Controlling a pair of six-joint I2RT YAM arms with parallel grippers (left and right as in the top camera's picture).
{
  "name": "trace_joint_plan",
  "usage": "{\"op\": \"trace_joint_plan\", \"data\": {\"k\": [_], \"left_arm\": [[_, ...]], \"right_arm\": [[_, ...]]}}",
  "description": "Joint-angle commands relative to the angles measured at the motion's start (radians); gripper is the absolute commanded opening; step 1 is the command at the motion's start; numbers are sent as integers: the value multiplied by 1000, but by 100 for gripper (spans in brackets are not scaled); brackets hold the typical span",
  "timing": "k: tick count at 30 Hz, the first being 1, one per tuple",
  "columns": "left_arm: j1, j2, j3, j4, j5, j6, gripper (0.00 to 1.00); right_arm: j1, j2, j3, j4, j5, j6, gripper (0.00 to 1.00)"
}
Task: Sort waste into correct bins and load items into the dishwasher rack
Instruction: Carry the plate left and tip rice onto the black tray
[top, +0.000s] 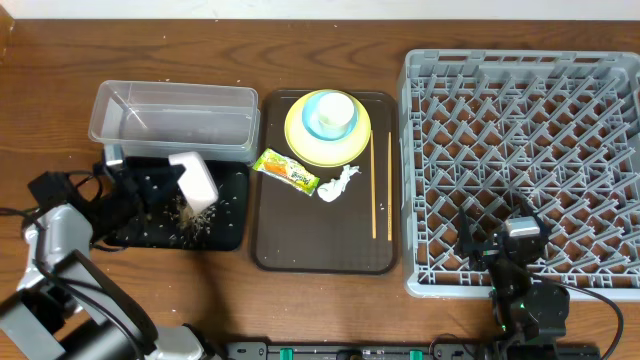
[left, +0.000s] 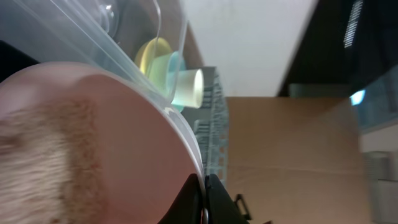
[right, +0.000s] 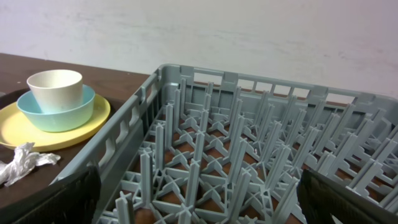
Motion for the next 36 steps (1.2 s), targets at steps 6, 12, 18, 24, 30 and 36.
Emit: {"op": "trace_joint_plan", "data": {"k": [6,12,18,24,30,36], "left_arm": [[65,23,-5,-27,116,44,6],[124,23,-4,-18,116,-41,6],[140,22,-4,-84,116,-13,6],[121,18,-4,-106,116,5,6],[123,17,-4,-95,116,2,6],[122,16,-4,-76,116,-25,6]], "right_arm": [[7,1,-1,-4,-1,-9,99],[7,1,-1,-4,-1,-9,99],[7,1,-1,-4,-1,-9,99],[7,1,-1,-4,-1,-9,99],[7,1,-1,-4,-1,-9,99],[7,1,-1,-4,-1,-9,99]]}}
